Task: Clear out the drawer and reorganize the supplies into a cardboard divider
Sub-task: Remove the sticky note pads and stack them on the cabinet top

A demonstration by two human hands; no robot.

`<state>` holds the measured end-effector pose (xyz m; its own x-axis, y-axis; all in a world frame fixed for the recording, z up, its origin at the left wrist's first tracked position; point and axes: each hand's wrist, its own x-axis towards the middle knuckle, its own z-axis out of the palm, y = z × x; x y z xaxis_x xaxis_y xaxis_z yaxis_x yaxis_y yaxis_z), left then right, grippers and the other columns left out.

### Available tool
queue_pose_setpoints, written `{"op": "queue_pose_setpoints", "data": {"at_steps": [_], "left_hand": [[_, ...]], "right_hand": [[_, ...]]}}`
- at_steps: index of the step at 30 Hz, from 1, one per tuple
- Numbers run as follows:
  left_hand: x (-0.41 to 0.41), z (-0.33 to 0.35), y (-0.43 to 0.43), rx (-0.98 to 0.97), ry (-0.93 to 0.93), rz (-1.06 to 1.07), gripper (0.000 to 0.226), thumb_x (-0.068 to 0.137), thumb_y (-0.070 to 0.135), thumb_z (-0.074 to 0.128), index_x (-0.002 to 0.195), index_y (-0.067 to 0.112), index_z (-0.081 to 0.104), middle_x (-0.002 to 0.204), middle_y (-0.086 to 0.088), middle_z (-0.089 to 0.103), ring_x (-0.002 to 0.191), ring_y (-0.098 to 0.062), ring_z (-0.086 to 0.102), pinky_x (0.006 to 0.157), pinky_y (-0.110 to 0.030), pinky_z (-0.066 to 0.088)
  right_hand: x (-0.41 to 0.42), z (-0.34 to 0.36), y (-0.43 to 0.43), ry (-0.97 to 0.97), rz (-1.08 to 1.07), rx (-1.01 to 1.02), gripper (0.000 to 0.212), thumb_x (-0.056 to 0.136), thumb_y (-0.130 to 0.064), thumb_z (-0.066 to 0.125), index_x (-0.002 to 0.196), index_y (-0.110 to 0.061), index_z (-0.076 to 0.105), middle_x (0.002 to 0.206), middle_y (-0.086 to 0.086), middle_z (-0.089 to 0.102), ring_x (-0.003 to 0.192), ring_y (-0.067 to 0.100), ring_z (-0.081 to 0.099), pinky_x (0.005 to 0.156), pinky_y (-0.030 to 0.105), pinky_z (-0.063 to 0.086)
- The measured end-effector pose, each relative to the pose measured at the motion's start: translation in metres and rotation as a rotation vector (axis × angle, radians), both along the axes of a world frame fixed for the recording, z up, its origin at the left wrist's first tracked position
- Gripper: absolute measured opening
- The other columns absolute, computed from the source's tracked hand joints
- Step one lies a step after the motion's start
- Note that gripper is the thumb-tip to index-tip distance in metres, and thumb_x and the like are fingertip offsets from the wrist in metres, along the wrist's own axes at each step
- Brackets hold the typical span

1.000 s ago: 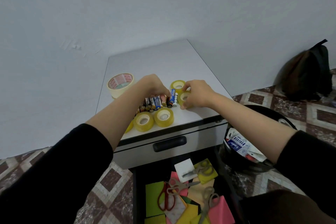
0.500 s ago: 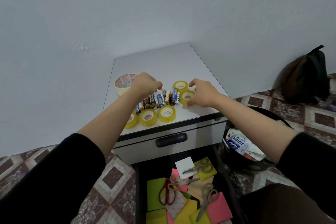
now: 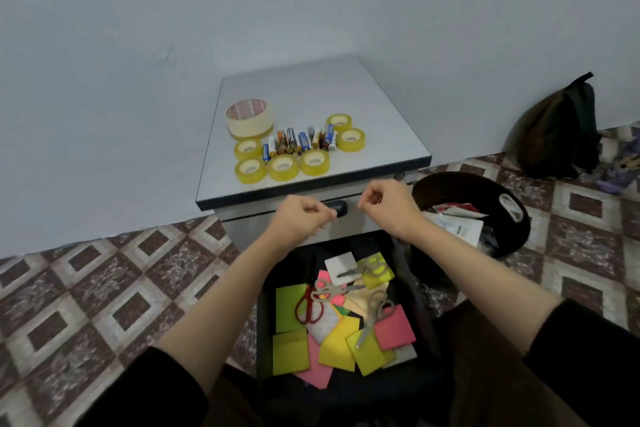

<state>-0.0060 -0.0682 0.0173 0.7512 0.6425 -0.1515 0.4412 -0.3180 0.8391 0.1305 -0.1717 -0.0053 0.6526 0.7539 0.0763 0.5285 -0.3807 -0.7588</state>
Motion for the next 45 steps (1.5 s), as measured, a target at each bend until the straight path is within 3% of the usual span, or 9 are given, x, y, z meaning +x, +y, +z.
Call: {"op": "queue_pose_setpoints", "data": {"at_steps": [5,9,17,26,30,33,36,41,45], "left_hand": [[-0.037,-0.068,-0.025,-0.081,0.123,-0.009,0.008,0.083,0.009,0.067,0.081,0.003,0.071,0.064,0.001,0.062,0.048,0.004,0.053,0.047,-0.007,0.04],[-0.066,-0.115,-0.029,-0.129,0.222,0.024,0.013,0.081,0.007,0.066,0.07,0.014,0.07,0.08,-0.013,0.069,0.06,-0.008,0.057,0.06,-0.021,0.049],[-0.088,-0.17,-0.011,-0.172,0.374,0.094,0.017,0.087,0.016,0.063,0.071,0.014,0.064,0.066,0.002,0.06,0.054,-0.008,0.053,0.049,-0.014,0.04],[-0.077,-0.209,0.021,0.027,0.652,-0.145,0.024,0.092,0.016,0.053,0.111,0.009,0.068,0.12,-0.008,0.063,0.113,-0.021,0.054,0.091,-0.023,0.039],[-0.074,-0.227,0.02,-0.008,0.708,-0.224,0.026,0.093,0.016,0.052,0.115,0.01,0.065,0.127,-0.006,0.059,0.12,-0.02,0.049,0.094,-0.021,0.035],[-0.07,-0.236,0.018,-0.059,0.715,-0.267,0.026,0.093,0.014,0.052,0.115,0.008,0.065,0.129,-0.007,0.057,0.12,-0.02,0.048,0.089,-0.02,0.034],[-0.066,-0.24,0.017,-0.082,0.694,-0.279,0.025,0.093,0.014,0.052,0.113,0.008,0.066,0.129,-0.008,0.056,0.119,-0.02,0.049,0.088,-0.019,0.034],[-0.061,-0.244,0.016,-0.07,0.674,-0.271,0.025,0.093,0.014,0.053,0.113,0.009,0.066,0.126,-0.006,0.058,0.119,-0.019,0.05,0.085,-0.017,0.032],[-0.063,-0.244,0.016,-0.056,0.681,-0.266,0.024,0.093,0.015,0.052,0.112,0.009,0.066,0.127,-0.005,0.057,0.118,-0.019,0.049,0.089,-0.02,0.034]], "right_hand": [[-0.033,-0.052,-0.02,0.088,0.044,-0.128,0.015,0.08,-0.002,0.061,0.069,-0.011,0.066,0.056,-0.009,0.054,0.053,0.001,0.047,0.048,0.007,0.036],[-0.049,-0.088,-0.026,0.101,0.072,-0.215,0.011,0.078,-0.004,0.061,0.075,-0.006,0.071,0.071,0.002,0.065,0.067,0.008,0.055,0.058,0.016,0.041],[-0.043,-0.145,-0.02,0.067,0.163,-0.489,0.019,0.083,-0.005,0.055,0.086,0.001,0.072,0.093,0.018,0.07,0.092,0.029,0.064,0.078,0.035,0.053],[-0.008,-0.175,-0.019,0.101,0.157,-0.865,0.027,0.088,-0.018,0.056,0.108,-0.003,0.068,0.115,0.013,0.064,0.11,0.027,0.058,0.093,0.032,0.047],[-0.01,-0.195,-0.024,0.12,0.123,-0.983,0.023,0.095,-0.01,0.04,0.092,0.002,0.059,0.12,0.019,0.057,0.111,0.03,0.056,0.086,0.03,0.044],[-0.014,-0.207,-0.029,0.222,0.039,-1.015,0.028,0.096,-0.006,0.037,0.115,0.004,0.055,0.125,0.017,0.054,0.115,0.03,0.053,0.087,0.03,0.043],[-0.012,-0.217,-0.032,0.271,-0.014,-0.993,0.026,0.097,-0.01,0.04,0.118,0.004,0.048,0.122,0.019,0.053,0.11,0.03,0.057,0.079,0.031,0.045],[-0.013,-0.223,-0.033,0.666,-0.185,-0.82,0.024,0.095,-0.008,0.049,0.074,0.003,0.048,0.085,0.024,0.06,0.051,0.026,0.057,0.061,0.039,0.054],[-0.027,-0.226,-0.033,0.688,-0.183,-0.851,0.029,0.094,-0.012,0.054,0.069,-0.001,0.044,0.076,0.017,0.057,0.05,0.024,0.055,0.05,0.032,0.05]]}}
